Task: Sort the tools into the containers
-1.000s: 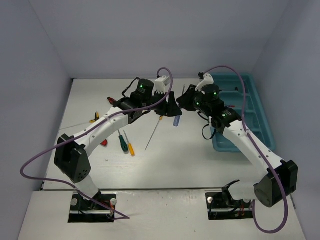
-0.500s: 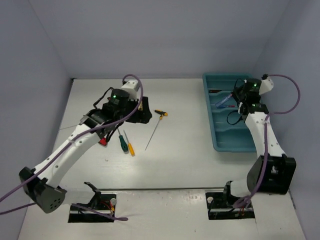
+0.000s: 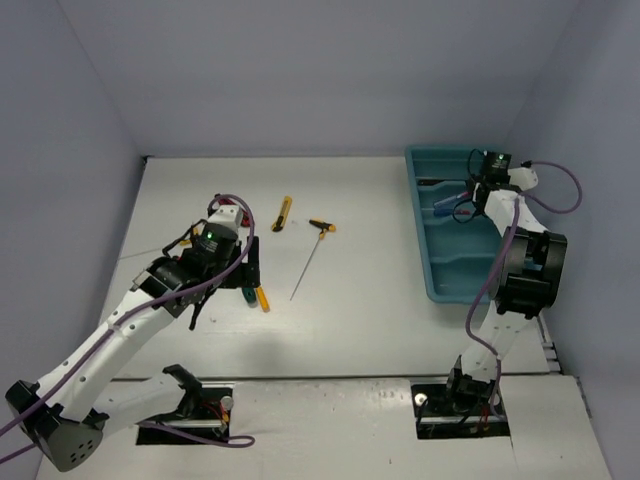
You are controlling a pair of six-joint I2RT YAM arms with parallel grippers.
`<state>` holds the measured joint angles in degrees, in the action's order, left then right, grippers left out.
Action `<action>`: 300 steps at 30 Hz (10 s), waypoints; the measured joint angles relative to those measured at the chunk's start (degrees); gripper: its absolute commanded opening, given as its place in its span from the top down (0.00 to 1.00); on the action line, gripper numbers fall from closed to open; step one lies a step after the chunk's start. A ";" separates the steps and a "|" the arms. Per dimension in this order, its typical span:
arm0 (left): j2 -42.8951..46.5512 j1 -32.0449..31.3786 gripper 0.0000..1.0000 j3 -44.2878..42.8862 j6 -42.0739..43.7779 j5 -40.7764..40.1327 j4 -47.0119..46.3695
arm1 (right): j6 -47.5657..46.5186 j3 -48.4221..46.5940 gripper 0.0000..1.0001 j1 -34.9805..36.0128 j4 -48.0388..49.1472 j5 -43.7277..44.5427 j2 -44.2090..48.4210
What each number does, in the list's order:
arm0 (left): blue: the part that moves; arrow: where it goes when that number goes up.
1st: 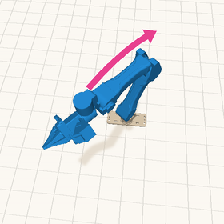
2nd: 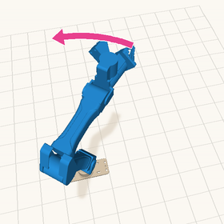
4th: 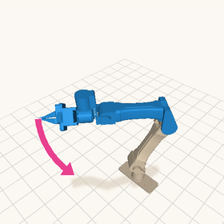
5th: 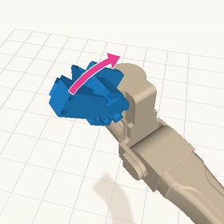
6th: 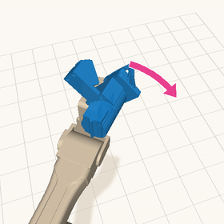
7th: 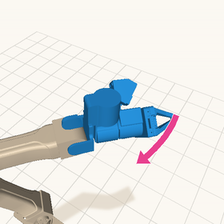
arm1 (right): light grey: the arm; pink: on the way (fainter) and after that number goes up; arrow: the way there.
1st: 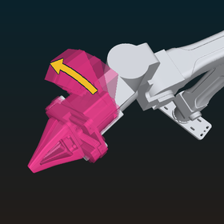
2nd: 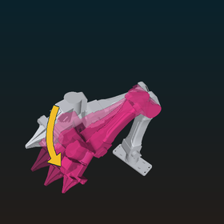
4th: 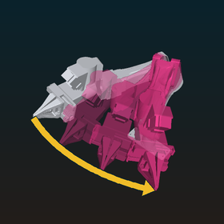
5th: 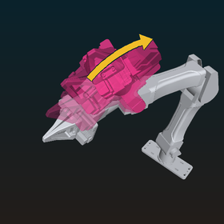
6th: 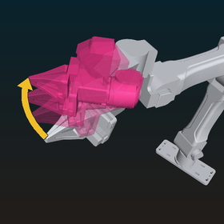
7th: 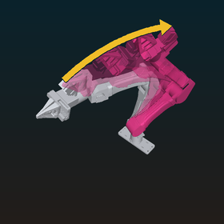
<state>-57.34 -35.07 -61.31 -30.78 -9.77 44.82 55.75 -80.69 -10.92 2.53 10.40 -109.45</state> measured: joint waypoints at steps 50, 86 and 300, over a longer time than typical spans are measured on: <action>-29.54 11.94 1.00 3.45 -10.76 5.58 -11.52 | -27.64 24.07 0.38 15.00 -4.91 -21.36 49.09; -6.47 2.27 1.00 -0.17 -0.43 27.08 -40.40 | -24.64 7.16 0.25 48.95 1.10 -31.04 30.90; 9.13 0.31 0.20 -1.74 6.04 0.30 2.18 | -20.33 -14.70 0.47 49.41 -10.52 15.87 -18.03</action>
<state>-48.21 -34.76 -63.05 -24.74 -9.47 47.00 35.43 -95.39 38.49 -7.99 26.26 -127.48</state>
